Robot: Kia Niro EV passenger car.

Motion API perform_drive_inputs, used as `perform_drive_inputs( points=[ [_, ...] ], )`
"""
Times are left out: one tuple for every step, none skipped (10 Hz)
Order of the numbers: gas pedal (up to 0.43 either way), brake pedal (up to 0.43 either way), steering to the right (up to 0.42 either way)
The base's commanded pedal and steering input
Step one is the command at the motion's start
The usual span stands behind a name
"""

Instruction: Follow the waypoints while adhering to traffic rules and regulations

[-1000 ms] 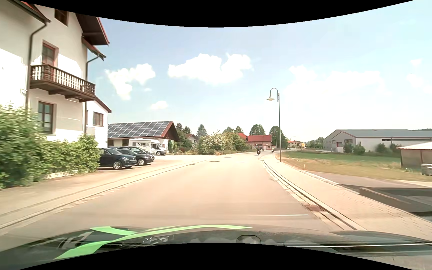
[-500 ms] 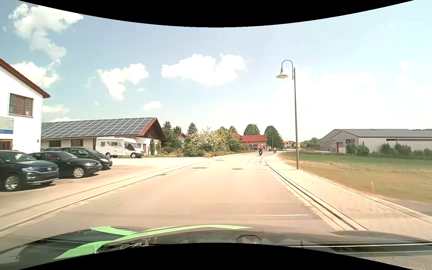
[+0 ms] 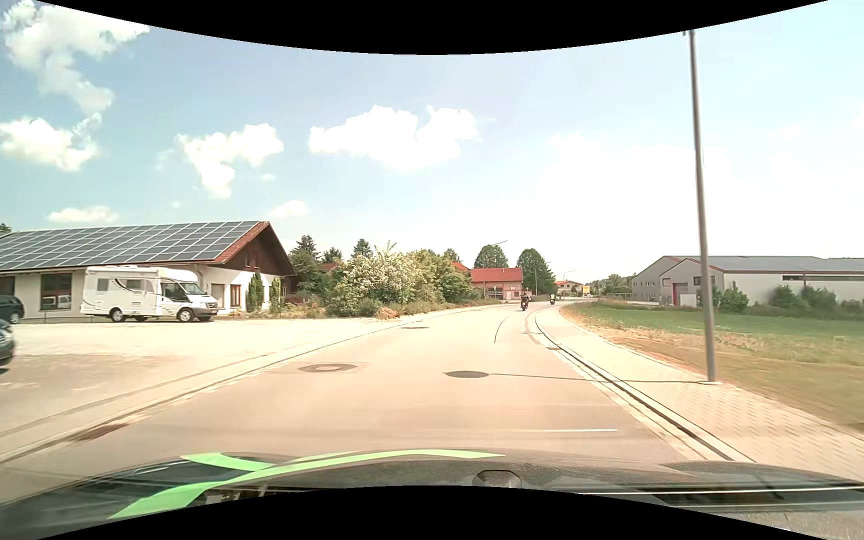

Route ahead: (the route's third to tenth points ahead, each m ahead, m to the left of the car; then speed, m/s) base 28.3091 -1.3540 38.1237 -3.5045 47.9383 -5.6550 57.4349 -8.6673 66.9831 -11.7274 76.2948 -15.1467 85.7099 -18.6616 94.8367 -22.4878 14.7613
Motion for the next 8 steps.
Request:
perform_drive_inputs(
  points=[
    [0.138,0.0,0.028],
    [0.138,0.0,0.028],
    [0.15,0.0,0.028],
    [0.15,0.0,0.028],
    [0.15,0.0,0.028],
    [0.15,0.0,0.028],
    [0.15,0.0,0.028],
    [0.15,0.0,0.028]
  ],
)
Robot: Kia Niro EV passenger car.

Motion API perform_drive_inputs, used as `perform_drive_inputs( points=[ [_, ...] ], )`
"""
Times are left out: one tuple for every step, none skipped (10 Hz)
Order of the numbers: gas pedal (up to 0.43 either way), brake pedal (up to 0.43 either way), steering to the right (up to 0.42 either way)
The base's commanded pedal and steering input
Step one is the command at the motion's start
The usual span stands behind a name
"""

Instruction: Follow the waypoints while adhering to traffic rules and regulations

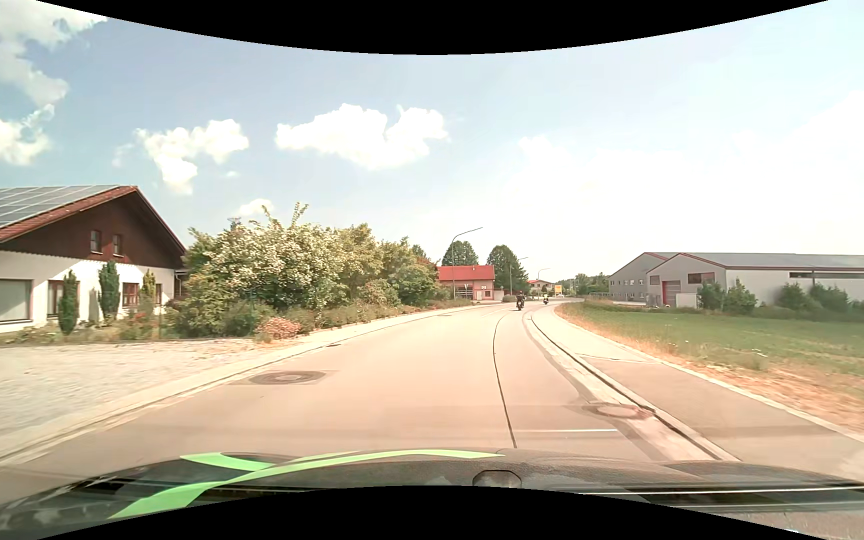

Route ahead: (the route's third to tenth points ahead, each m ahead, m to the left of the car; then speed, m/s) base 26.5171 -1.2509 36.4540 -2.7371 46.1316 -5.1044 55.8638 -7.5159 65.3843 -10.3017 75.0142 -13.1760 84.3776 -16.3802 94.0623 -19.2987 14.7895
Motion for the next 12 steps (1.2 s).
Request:
perform_drive_inputs(
  points=[
    [0.157,0.0,0.028],
    [0.157,0.0,0.028],
    [0.157,0.0,0.028],
    [0.157,0.0,0.028],
    [0.169,0.0,0.028],
    [0.169,0.0,0.028],
    [0.169,0.0,0.028],
    [0.169,0.0,0.028],
    [0.169,0.0,0.028],
    [0.15,0.0,0.028],
    [0.138,0.0,0.027],
    [0.138,0.0,0.027]
  ],
)
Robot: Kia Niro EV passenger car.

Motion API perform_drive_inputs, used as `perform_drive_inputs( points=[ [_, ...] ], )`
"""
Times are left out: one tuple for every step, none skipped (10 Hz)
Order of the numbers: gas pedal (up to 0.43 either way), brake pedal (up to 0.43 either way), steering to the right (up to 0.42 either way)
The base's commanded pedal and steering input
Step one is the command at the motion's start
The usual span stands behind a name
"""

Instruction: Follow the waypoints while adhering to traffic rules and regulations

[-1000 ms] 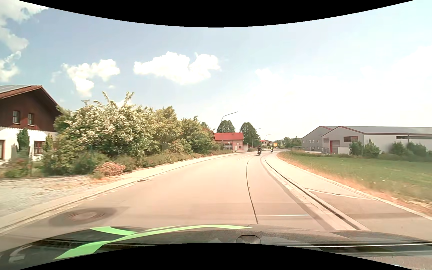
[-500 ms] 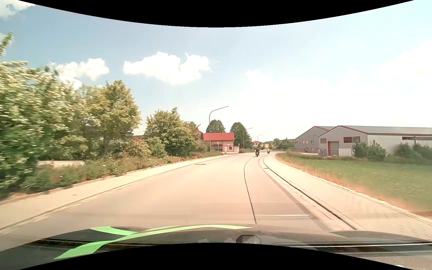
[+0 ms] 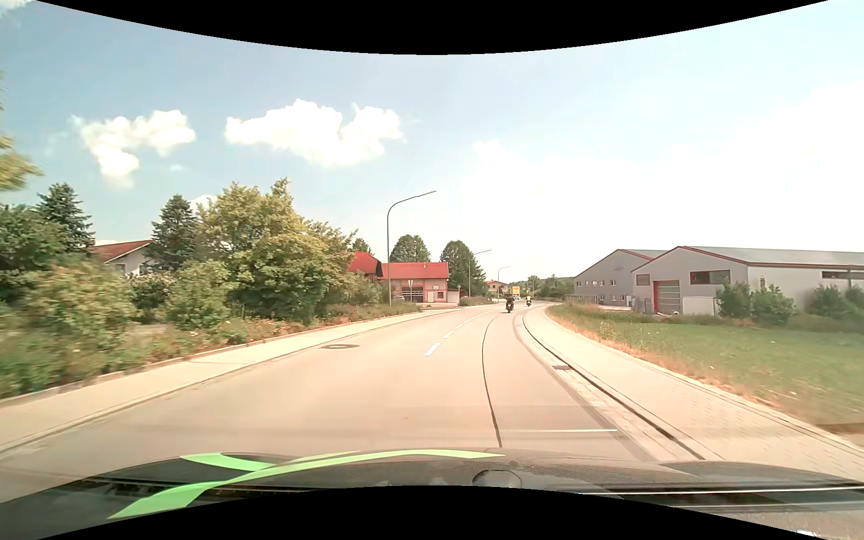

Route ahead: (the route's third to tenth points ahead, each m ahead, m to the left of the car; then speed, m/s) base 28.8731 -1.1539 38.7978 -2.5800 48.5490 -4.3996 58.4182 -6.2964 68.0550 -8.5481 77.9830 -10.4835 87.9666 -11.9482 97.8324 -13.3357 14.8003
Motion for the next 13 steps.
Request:
perform_drive_inputs(
  points=[
    [0.13,0.0,0.026],
    [0.13,0.0,0.026],
    [0.118,0.0,0.025],
    [0.118,0.0,0.023],
    [0.118,0.0,0.022],
    [0.118,0.0,0.022],
    [0.118,0.0,0.022],
    [0.11,0.0,0.022],
    [0.11,0.0,0.022],
    [0.11,0.0,0.022],
    [0.11,0.0,0.022],
    [0.11,0.0,0.021],
    [0.11,0.0,0.022]
  ],
)
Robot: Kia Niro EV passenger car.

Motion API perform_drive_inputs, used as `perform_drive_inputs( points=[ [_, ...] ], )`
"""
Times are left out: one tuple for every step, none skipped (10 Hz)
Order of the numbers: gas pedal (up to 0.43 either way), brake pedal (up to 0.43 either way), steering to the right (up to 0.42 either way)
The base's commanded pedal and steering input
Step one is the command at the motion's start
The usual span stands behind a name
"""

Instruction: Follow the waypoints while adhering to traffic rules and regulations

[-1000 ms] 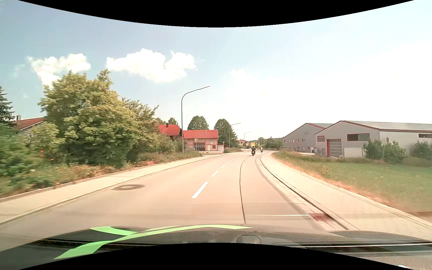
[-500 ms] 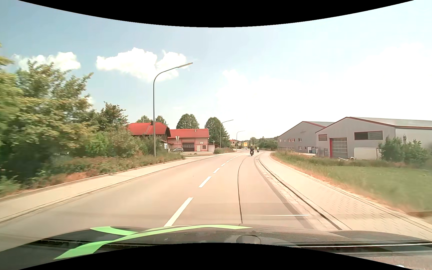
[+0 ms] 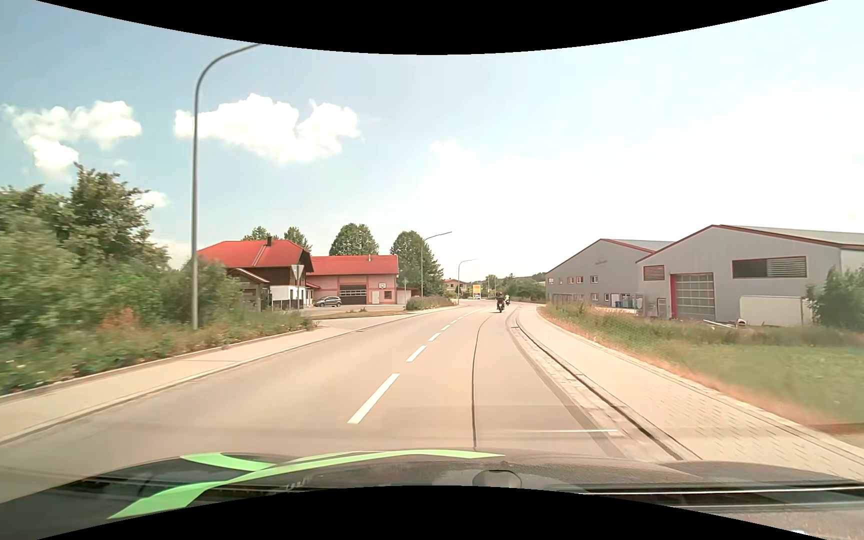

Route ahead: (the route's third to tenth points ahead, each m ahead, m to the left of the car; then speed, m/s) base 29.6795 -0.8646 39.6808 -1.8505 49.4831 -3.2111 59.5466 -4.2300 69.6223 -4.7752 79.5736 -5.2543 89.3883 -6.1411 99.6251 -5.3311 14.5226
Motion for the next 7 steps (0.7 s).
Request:
perform_drive_inputs(
  points=[
    [0.11,0.0,0.022],
    [0.118,0.0,0.022],
    [0.118,0.0,0.022],
    [0.13,0.0,0.022],
    [0.13,0.0,0.021],
    [0.138,0.0,0.019],
    [0.138,0.0,0.017]
  ],
)
